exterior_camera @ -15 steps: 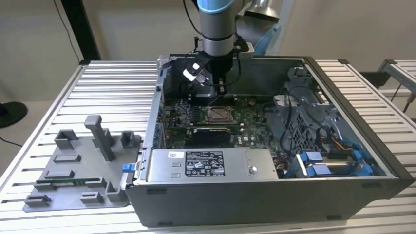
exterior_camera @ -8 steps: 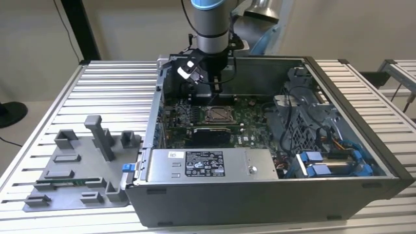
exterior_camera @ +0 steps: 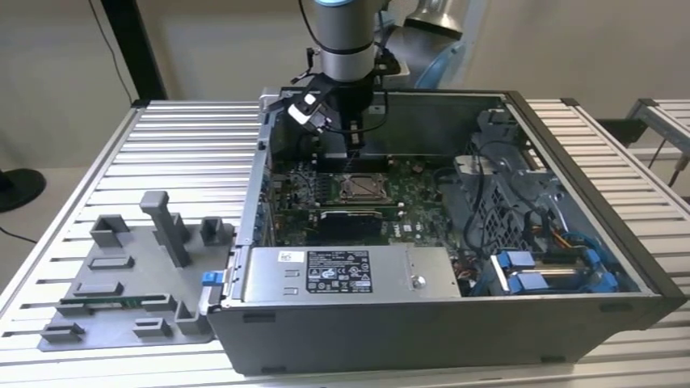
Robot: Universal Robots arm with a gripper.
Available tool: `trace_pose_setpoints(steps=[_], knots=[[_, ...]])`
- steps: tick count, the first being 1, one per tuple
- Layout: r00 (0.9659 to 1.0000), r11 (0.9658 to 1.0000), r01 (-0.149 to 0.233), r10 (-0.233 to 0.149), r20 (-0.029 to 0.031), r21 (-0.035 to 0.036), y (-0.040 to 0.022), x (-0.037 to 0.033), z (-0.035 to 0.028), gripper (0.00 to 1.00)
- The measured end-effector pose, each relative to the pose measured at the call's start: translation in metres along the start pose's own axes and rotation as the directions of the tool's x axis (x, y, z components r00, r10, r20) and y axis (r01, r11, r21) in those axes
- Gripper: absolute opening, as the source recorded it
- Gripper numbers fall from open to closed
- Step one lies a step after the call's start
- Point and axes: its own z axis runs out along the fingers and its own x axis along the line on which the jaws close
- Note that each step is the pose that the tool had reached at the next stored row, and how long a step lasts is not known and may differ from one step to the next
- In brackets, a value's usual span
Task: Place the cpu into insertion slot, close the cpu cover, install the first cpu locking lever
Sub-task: 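Install the first cpu locking lever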
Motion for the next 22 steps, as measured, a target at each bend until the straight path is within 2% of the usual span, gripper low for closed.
trace_pose_setpoints(steps=[4,6,9,10,12,13,14,15,16,19,22], knots=[[1.0000,1.0000,0.000,0.000,-0.0012,0.0010,-0.0007,-0.0021,-0.0027,0.00],[1.0000,1.0000,0.000,0.000,0.0016,0.0008,-0.0009,-0.0025,-0.0005,0.00],[1.0000,1.0000,0.000,0.000,0.0027,0.0019,-0.0016,-0.0039,0.0043,0.00],[1.0000,1.0000,0.000,0.000,0.0022,0.0011,-0.0021,-0.0065,0.0078,0.00],[1.0000,1.0000,0.000,0.000,0.0014,0.0008,-0.0025,-0.0143,0.0104,0.00],[1.0000,1.0000,0.000,0.000,-0.0035,-0.0030,-0.0023,-0.0186,0.0119,0.00],[0.9999,1.0000,0.000,0.000,-0.0111,-0.0093,-0.0019,-0.0218,0.0138,0.00],[0.9999,1.0000,0.000,0.000,-0.0116,-0.0098,-0.0018,-0.0203,0.0134,0.00],[1.0000,1.0000,0.000,0.000,-0.0088,-0.0092,-0.0014,-0.0138,0.0110,0.00],[0.9999,1.0000,0.000,0.000,-0.0116,-0.0100,-0.0011,-0.0124,0.0112,0.00],[0.9999,1.0000,0.000,0.000,-0.0113,-0.0098,-0.0011,-0.0124,0.0111,0.00]])
